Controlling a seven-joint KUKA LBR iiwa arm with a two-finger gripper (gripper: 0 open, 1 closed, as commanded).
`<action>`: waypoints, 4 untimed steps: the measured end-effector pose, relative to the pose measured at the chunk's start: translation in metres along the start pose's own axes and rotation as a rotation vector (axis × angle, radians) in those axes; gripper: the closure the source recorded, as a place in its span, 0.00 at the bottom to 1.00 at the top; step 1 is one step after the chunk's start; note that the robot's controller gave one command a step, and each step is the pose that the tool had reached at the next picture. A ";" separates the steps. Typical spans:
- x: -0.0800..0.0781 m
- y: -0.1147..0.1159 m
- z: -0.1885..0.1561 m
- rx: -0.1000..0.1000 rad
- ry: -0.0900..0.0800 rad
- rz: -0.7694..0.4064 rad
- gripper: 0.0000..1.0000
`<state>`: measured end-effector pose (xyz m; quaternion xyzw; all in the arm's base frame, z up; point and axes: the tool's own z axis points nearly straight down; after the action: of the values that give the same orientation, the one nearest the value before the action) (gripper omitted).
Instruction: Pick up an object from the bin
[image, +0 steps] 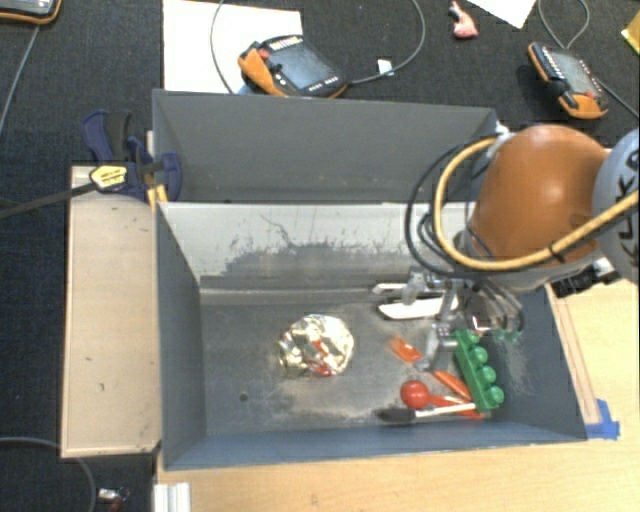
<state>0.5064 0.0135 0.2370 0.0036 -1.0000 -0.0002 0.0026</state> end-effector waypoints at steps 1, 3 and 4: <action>-0.002 0.000 -0.004 0.000 -0.009 0.001 0.00; -0.027 0.122 0.094 0.007 -0.018 -0.599 0.00; -0.050 0.124 0.132 -0.002 -0.016 -0.143 0.00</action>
Offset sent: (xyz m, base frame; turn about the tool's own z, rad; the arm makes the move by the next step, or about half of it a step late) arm 0.0297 0.1245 -0.1670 -0.0713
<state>0.5551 0.1383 0.1052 0.0752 -0.9972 -0.0016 -0.0053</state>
